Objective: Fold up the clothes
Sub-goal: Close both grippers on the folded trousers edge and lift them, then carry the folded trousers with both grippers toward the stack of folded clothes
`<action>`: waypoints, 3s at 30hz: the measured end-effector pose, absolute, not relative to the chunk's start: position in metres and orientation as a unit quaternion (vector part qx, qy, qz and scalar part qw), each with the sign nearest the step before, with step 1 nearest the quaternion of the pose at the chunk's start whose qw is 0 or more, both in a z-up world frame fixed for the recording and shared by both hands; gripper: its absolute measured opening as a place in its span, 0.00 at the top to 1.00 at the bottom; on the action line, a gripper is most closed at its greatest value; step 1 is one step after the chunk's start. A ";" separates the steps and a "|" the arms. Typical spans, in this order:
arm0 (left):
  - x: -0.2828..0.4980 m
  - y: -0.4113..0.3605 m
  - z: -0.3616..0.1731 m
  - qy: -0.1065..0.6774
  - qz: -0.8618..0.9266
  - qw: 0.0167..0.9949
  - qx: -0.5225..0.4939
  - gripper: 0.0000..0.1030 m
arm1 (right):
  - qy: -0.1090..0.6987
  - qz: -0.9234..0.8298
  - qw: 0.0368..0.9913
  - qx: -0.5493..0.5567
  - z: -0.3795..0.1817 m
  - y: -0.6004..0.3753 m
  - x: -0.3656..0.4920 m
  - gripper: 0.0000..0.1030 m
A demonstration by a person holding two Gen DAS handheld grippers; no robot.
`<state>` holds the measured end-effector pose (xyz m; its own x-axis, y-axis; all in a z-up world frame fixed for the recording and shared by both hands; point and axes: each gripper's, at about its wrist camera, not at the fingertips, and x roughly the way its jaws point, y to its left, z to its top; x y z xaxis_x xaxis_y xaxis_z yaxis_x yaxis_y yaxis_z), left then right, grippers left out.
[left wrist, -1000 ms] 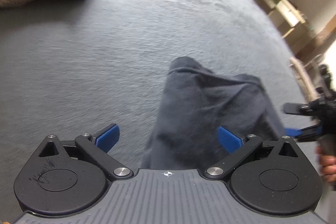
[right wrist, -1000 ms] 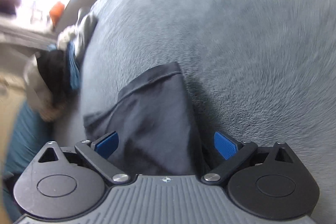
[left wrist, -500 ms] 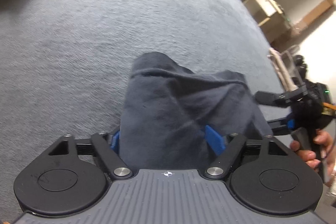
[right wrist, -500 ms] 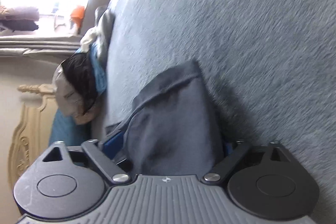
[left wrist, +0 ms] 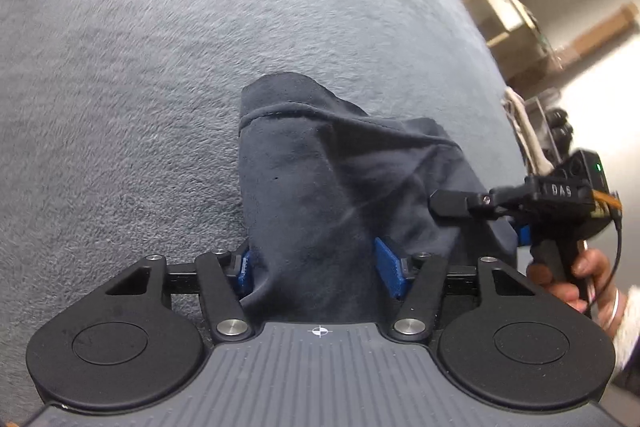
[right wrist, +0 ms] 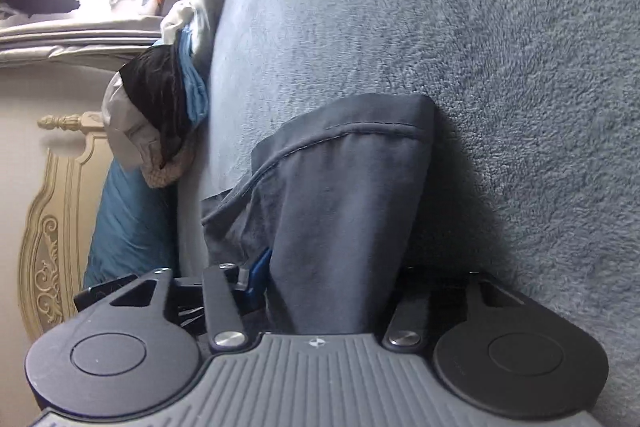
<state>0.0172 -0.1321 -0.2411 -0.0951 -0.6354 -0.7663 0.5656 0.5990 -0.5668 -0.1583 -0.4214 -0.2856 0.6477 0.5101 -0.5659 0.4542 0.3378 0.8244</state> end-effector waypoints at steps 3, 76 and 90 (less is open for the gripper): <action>0.012 -0.139 -0.238 0.584 -0.437 0.684 -0.017 0.48 | 0.420 0.005 0.715 0.559 -0.283 -0.411 -0.152 0.73; -0.383 -0.258 -0.002 0.347 -0.735 0.582 -0.010 0.91 | 0.134 -0.193 0.881 0.411 0.042 -0.393 -0.644 0.85; -0.384 -0.436 -0.116 0.468 -0.704 0.535 -0.003 0.91 | 0.233 -0.186 0.839 0.456 -0.051 -0.601 -0.656 0.85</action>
<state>-0.3842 -0.4362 -0.1157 -0.4278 -0.7560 -0.4955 0.7497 0.0094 -0.6617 -0.6555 -0.6005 -0.0510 0.8219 -0.0995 -0.5609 0.5246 0.5157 0.6773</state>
